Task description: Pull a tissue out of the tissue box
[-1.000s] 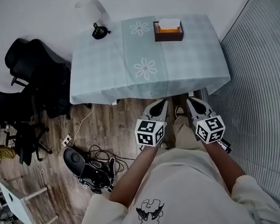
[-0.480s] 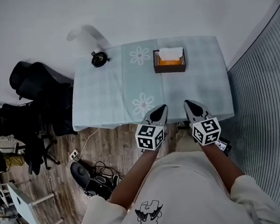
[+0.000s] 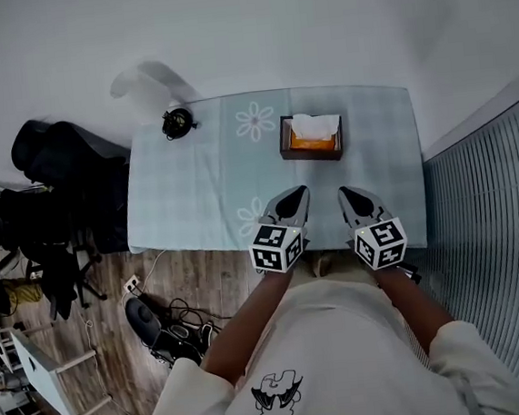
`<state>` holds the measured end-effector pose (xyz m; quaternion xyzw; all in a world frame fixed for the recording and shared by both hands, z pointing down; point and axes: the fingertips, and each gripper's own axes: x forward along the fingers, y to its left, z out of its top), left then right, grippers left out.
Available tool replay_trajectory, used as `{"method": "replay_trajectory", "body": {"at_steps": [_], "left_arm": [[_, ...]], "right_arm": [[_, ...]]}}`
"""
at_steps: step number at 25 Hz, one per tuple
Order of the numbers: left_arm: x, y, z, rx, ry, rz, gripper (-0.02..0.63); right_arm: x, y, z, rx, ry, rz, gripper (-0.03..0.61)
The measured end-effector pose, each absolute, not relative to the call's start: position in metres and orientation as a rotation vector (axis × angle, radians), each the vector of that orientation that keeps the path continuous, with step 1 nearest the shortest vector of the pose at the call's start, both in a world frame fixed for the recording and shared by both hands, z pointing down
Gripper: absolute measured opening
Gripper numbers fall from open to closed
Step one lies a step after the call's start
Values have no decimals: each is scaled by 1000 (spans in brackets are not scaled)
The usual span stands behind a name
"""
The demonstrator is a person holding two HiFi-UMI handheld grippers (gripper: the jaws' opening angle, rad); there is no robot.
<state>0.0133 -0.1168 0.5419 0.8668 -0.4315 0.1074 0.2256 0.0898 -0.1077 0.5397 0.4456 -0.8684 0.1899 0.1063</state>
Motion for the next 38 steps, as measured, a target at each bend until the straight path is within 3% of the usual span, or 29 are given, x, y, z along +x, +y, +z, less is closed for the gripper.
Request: {"method": "replay_trajectory", "body": {"at_steps": [22, 38], "left_arm": [[19, -219, 540, 2367, -1121, 319, 6], [34, -282, 601, 2240, -1095, 472, 6]], "right_arm": [[104, -223, 531, 1324, -2430, 475, 14], [110, -299, 616, 1184, -2217, 522, 14]]}}
